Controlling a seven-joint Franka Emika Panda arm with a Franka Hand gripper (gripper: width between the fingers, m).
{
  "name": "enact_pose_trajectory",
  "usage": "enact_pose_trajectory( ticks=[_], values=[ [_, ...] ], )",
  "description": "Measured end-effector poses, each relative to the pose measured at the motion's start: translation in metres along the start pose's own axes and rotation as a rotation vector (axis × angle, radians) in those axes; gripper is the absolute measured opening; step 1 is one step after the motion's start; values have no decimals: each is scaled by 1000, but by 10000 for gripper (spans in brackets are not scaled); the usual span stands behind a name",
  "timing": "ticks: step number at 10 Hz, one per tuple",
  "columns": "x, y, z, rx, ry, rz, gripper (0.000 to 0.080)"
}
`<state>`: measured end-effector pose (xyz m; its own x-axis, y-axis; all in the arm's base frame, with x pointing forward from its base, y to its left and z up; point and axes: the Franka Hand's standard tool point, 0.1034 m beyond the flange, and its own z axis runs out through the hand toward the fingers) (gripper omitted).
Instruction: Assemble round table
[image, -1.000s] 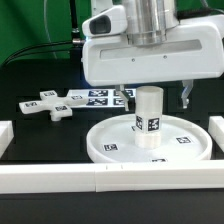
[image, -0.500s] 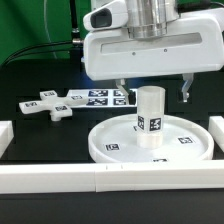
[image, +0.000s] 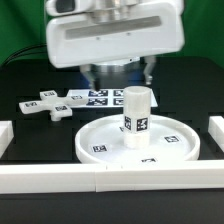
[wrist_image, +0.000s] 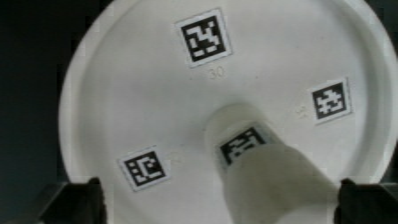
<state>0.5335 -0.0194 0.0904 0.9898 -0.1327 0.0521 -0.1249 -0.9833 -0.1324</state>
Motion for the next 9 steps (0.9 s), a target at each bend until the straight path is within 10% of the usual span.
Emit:
enact_pose_trajectory(
  ticks=[9],
  values=[
    [-8, 15, -1, -41, -60, -366, 648]
  ],
)
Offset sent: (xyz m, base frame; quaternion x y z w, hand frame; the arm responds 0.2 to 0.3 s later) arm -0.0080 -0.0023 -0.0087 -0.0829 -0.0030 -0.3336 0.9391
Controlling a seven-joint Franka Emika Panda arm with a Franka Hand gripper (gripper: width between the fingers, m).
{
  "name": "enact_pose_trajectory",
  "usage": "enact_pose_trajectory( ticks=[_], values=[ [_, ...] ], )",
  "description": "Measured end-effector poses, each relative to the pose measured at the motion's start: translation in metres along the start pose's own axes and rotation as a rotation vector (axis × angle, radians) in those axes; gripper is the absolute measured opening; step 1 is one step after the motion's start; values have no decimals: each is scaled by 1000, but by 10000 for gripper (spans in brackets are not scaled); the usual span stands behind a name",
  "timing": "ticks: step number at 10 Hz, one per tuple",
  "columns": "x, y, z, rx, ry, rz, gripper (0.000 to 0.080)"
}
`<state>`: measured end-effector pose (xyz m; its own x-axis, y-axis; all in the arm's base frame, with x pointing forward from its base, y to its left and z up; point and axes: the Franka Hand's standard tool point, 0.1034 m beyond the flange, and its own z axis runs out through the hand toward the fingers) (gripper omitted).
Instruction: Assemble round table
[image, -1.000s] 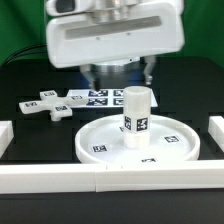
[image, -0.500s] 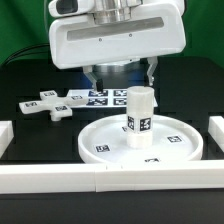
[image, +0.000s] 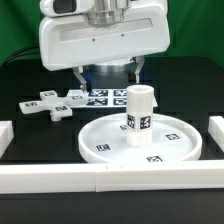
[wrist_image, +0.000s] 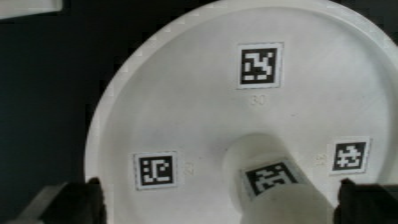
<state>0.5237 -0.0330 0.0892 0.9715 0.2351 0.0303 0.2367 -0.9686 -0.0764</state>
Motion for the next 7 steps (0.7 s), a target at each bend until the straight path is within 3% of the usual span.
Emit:
enact_pose_trajectory(
  ticks=[2, 5, 7],
  values=[
    [-2, 3, 1, -2, -1, -36, 648],
    [-16, 33, 5, -23, 13, -317, 648],
    [-15, 30, 5, -23, 12, -318, 648]
  ],
)
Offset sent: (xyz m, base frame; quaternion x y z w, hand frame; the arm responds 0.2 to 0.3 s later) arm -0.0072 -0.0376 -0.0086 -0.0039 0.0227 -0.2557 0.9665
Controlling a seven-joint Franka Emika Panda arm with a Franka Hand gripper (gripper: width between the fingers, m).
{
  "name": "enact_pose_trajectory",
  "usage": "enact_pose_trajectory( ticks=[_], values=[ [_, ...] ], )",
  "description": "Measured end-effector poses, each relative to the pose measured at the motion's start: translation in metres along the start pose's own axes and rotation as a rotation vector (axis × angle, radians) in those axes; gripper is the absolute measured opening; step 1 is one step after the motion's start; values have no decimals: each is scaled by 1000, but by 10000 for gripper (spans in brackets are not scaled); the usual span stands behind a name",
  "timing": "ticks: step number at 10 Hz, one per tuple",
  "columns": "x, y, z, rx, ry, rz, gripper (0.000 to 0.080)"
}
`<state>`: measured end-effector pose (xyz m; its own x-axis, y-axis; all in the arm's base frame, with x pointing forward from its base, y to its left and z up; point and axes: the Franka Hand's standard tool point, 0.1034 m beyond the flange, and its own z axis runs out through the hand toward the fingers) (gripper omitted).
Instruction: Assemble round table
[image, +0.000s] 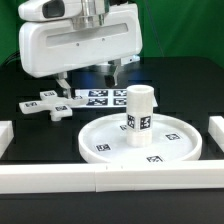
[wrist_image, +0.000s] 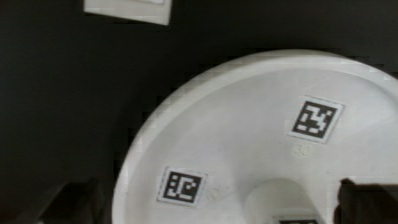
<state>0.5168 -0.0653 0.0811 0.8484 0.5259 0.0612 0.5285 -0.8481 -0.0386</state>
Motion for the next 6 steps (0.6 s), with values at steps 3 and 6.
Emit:
enact_pose_trajectory(
  ticks=[3, 6],
  values=[
    [-6, 7, 1, -27, 0, -306, 648],
    [-14, 13, 0, -1, -18, -399, 648]
  ],
)
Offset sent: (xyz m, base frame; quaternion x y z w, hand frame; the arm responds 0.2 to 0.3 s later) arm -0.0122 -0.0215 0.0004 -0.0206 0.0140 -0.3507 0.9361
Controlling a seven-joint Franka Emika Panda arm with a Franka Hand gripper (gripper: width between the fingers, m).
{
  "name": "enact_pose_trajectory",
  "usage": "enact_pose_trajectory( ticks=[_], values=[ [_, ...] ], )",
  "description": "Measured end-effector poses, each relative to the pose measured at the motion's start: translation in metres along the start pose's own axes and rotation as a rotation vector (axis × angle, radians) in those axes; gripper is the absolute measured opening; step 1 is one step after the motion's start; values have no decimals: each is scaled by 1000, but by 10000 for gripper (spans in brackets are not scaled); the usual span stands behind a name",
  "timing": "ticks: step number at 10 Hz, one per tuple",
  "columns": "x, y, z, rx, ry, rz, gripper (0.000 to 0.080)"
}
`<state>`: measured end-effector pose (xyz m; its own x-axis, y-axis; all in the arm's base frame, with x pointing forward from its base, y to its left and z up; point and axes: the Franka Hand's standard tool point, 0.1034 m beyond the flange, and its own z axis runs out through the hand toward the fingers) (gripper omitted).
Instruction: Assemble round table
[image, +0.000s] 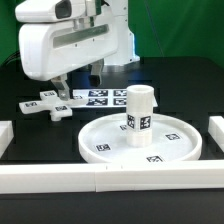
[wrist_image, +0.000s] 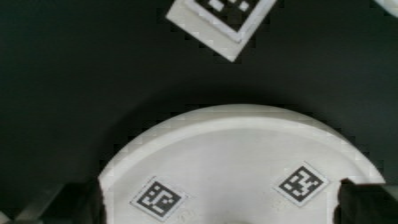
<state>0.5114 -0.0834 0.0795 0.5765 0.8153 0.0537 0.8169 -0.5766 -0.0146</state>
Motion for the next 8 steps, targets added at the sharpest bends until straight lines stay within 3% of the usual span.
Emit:
enact_pose_trajectory(
  ticks=[2, 3, 5, 6, 8],
  values=[
    [-2, 0, 1, 1, -1, 1, 648],
    [-12, 3, 2, -28, 2, -86, 648],
    [-42, -3, 9, -47, -4, -157, 648],
    [-56, -7, 14, -29, -10, -132, 648],
    [-53, -6, 13, -32, -11, -124, 648]
  ],
)
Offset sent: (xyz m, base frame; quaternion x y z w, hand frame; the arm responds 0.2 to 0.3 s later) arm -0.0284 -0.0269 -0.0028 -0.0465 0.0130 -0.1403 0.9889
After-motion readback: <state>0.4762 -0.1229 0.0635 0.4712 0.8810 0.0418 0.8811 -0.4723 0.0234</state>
